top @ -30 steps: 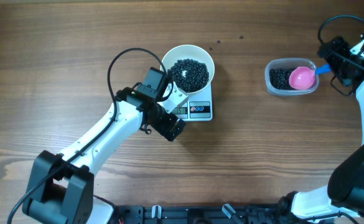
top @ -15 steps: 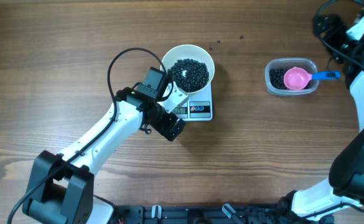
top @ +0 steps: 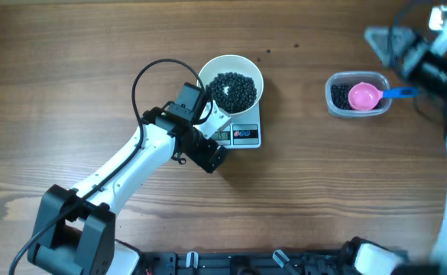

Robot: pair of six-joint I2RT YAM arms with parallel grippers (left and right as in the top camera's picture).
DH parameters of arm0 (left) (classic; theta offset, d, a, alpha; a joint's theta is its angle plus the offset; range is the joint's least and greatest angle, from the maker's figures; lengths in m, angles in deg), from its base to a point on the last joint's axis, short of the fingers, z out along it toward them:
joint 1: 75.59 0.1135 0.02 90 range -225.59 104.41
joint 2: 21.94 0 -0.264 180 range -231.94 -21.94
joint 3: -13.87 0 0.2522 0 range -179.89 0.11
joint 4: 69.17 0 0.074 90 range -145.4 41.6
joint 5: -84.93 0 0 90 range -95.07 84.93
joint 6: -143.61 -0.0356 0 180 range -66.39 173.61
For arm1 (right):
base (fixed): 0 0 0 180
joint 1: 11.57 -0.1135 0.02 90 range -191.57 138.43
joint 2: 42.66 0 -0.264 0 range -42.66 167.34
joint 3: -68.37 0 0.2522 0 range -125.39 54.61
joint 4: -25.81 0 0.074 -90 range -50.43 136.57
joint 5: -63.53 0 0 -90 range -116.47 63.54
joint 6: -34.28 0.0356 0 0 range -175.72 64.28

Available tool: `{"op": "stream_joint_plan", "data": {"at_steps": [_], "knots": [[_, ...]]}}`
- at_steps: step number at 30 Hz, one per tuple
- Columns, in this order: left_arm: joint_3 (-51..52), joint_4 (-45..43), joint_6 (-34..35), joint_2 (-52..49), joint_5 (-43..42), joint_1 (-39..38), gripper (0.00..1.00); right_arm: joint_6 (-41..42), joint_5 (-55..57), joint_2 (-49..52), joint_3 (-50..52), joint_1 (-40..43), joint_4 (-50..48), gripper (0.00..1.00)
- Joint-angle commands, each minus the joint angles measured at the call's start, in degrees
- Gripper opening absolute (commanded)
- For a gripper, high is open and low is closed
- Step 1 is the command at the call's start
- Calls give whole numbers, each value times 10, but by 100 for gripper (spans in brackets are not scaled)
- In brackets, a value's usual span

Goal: Scoop item into bowl and weigh 150g on scale

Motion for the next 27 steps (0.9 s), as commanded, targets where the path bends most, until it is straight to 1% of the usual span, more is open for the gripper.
{"op": "stream_joint_plan", "data": {"at_steps": [1,2,3,5,6,8,10,11,12,13,14,16,18,19,21,22,23,24,26,27], "knots": [[2,0,1,6,-5,0,100,-123,194,-167,-2,30,191,100],[2,0,1,6,-5,0,100,-104,286,-218,-2,31,226,100],[2,0,1,6,-5,0,100,-84,339,-260,-2,31,234,100],[2,0,1,6,-5,0,100,-68,344,-327,-2,31,234,100],[2,0,1,6,-5,0,100,-68,344,-344,-2,31,234,100],[2,0,1,6,-5,0,100,-69,345,-362,-2,31,246,100],[2,0,1,6,-5,0,100,-63,341,-360,-2,31,281,100],[2,0,1,6,-5,0,100,-14,336,-360,-2,31,308,100],[2,0,1,6,-5,0,100,78,345,-358,-2,31,303,100],[2,0,1,6,-5,0,100,117,374,-358,-2,31,304,100],[2,0,1,6,-5,0,100,139,390,-358,-2,31,311,100],[2,0,1,6,-5,0,100,139,424,-360,-1,27,319,100],[2,0,1,6,-5,0,100,138,494,-375,11,-2,313,100],[2,0,1,6,-5,0,100,119,550,-403,35,-42,276,100],[2,0,1,6,-5,0,100,-5,602,-467,103,-118,138,100],[2,0,1,6,-5,0,100,-63,621,-509,158,-151,57,100],[2,0,1,6,-5,0,100,-96,638,-543,206,-172,-6,100],[2,0,1,6,-5,0,100,-133,642,-595,283,-189,-101,100],[2,0,1,6,-5,0,100,-138,642,-650,368,-197,-207,100],[2,0,1,6,-5,0,100,-137,639,-688,424,-200,-275,100]]}}
